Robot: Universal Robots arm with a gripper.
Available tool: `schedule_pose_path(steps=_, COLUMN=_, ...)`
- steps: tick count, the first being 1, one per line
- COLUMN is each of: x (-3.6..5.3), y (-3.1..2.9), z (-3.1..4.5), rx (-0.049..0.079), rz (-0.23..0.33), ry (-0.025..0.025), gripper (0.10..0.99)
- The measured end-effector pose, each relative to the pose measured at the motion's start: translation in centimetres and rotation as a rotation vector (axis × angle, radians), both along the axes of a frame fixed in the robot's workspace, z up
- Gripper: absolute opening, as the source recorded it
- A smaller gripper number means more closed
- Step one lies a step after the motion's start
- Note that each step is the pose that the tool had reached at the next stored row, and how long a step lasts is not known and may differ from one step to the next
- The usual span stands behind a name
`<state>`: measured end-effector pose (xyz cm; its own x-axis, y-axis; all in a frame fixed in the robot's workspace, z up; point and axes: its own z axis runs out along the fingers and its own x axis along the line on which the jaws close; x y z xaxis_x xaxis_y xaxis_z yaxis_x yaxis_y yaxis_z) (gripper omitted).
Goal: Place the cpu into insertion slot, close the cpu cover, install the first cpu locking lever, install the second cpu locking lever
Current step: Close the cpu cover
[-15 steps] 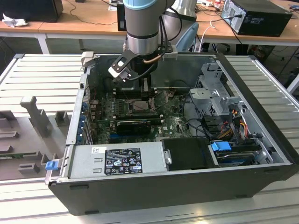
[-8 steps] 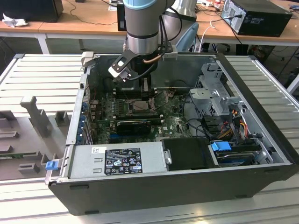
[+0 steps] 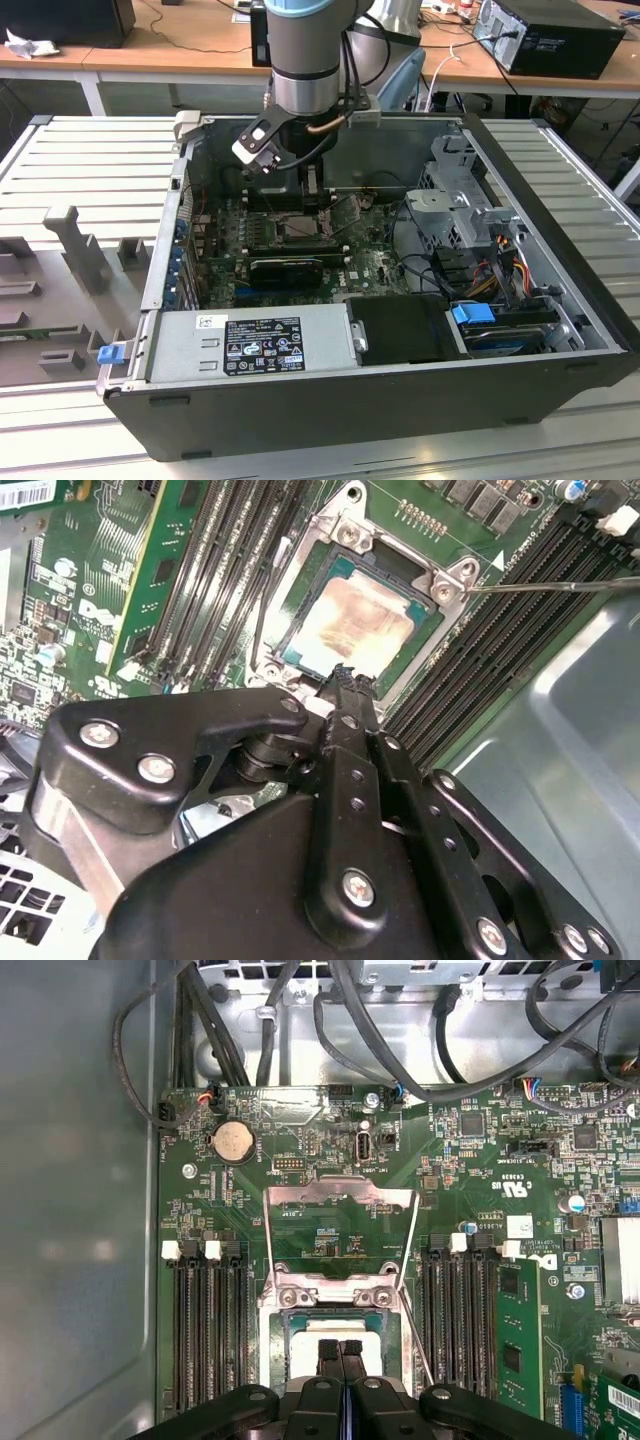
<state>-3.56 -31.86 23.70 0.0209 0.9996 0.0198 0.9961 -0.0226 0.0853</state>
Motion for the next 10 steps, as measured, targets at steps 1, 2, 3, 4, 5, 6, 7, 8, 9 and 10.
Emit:
schedule_pose_path(steps=1, x=0.00, y=0.00, z=0.07, rx=0.000, rz=0.000, ry=0.0000, gripper=0.106)
schedule_pose_path(steps=2, x=0.00, y=0.00, z=0.19, rx=0.000, rz=0.000, ry=0.0000, gripper=0.106)
schedule_pose_path(steps=3, x=0.00, y=0.01, z=0.21, rx=0.000, rz=0.000, ry=-0.0003, gripper=0.106)
schedule_pose_path(steps=4, x=0.00, y=0.00, z=0.28, rx=0.000, rz=0.000, ry=0.0001, gripper=0.106)
schedule_pose_path(steps=5, x=0.00, y=0.00, z=0.38, rx=0.000, rz=0.000, ry=0.0000, gripper=0.106)
schedule_pose_path(steps=6, x=0.00, y=0.00, z=0.52, rx=0.000, rz=0.000, ry=0.0000, gripper=0.106)
schedule_pose_path(steps=7, x=0.00, y=0.00, z=0.63, rx=0.000, rz=0.000, ry=-0.0001, gripper=0.106)
schedule_pose_path(steps=8, x=0.00, y=0.00, z=0.75, rx=0.000, rz=0.000, ry=0.0000, gripper=0.106)
schedule_pose_path(steps=9, x=0.03, y=0.00, z=0.88, rx=0.000, rz=0.000, ry=0.0000, gripper=0.106)
schedule_pose_path(steps=10, x=0.05, y=0.00, z=0.87, rx=0.000, rz=-0.001, ry=-0.0001, gripper=0.106)
